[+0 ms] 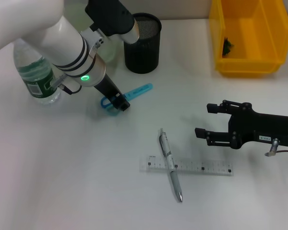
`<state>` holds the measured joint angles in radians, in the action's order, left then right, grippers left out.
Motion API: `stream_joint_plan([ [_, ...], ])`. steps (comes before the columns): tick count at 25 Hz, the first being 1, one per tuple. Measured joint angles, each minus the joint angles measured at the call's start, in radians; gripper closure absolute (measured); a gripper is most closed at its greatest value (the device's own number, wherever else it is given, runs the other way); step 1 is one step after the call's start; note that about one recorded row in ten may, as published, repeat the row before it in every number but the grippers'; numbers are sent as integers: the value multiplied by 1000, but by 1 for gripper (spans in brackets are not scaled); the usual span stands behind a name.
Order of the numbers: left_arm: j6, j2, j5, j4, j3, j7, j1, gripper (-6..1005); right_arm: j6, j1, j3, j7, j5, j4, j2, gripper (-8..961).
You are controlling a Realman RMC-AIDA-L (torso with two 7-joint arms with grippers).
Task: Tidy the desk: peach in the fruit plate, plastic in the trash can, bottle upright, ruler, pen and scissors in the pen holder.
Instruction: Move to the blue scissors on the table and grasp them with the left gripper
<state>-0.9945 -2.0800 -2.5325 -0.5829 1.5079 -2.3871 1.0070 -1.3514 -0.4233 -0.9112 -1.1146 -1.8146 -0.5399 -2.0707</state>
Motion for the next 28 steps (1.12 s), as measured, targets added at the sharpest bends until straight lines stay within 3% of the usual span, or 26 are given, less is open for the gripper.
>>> stream_joint_plan([
  [16,-29,0,13,-7,22,-5,-7,556,-1,0,0,-1,2,0,-2,157],
  [20,-33,0,12,-7,23,-8,-5,728,-3,0,0,-1,4,-1,-1,157],
  [28,-47,0,12,-10,23,-12,-4,730,-7,0,0,-1,6,-2,0,157],
])
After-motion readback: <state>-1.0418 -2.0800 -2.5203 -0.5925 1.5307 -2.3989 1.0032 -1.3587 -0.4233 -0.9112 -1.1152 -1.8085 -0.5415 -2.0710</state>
